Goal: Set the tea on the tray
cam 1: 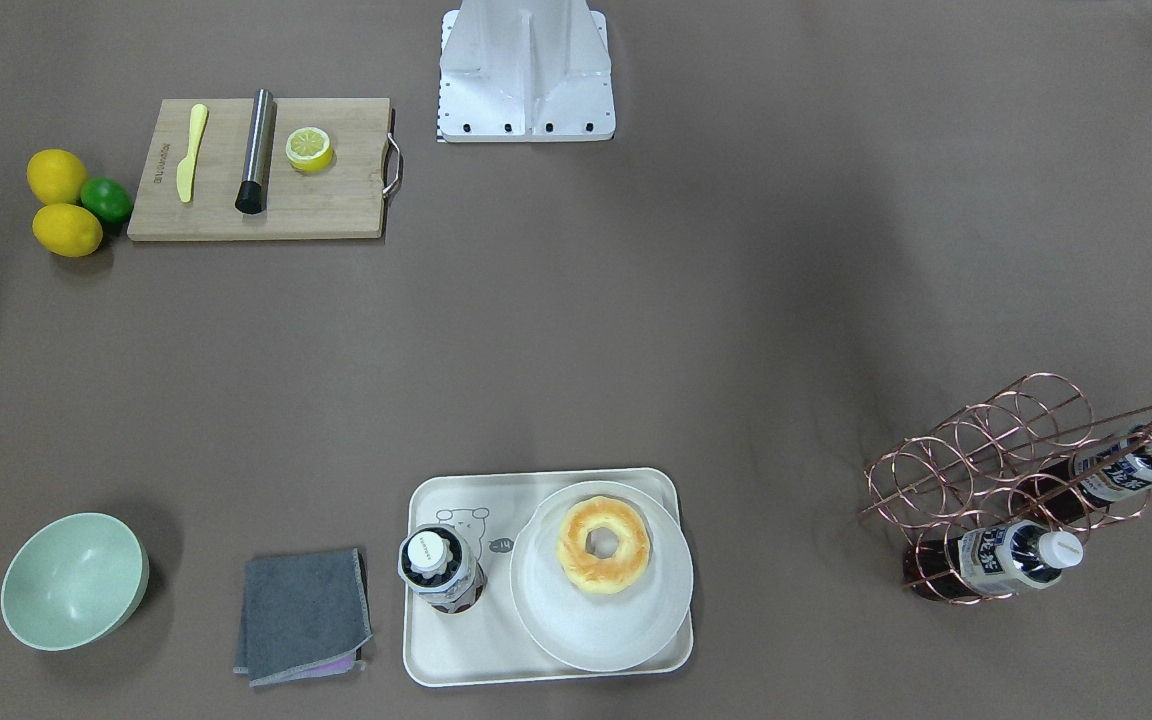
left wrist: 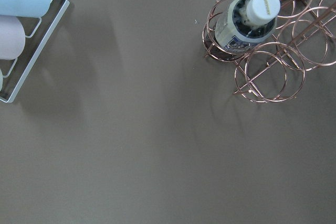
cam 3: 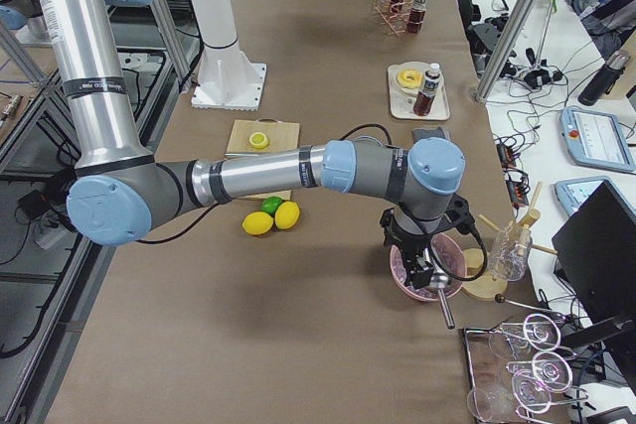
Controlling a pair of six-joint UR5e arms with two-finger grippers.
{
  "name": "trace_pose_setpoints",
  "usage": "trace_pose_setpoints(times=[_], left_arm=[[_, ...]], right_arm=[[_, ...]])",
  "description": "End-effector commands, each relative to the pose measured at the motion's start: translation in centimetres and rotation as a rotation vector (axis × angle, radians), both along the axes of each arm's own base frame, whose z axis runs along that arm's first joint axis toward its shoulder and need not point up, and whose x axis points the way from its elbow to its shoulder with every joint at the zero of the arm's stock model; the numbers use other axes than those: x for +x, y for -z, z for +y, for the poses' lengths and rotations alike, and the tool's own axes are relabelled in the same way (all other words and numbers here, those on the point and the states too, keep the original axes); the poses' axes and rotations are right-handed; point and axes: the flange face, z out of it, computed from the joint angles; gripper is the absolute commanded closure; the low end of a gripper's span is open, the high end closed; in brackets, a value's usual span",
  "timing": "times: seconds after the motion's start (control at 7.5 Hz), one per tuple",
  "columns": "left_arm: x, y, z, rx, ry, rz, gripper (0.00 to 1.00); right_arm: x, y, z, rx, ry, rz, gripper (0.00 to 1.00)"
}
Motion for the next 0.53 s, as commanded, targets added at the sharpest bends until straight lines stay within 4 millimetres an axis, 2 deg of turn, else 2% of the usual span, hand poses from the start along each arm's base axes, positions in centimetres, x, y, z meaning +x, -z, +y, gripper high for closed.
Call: trace_pose_setpoints(times=[0.0,0.13,0.4], left_arm=[[-6.1,0.8,4.0,0.027,0.127,-0.008,0.03],[-6.6,0.8,6.4,0.030,0.144,-0.011,0.03],[-6.4,-0.2,6.9,0.006,0.147,-0.011,0.03]], right_arm=[[0.0,-0.7,0.5,-0.018,-0.010,0.005,0.00],[1.2,-0.4,0.9,-0.013,-0.032,0.002,0.00],[1.3,-0.3,0.8,-0.034,-0.056,0.017,0.00]])
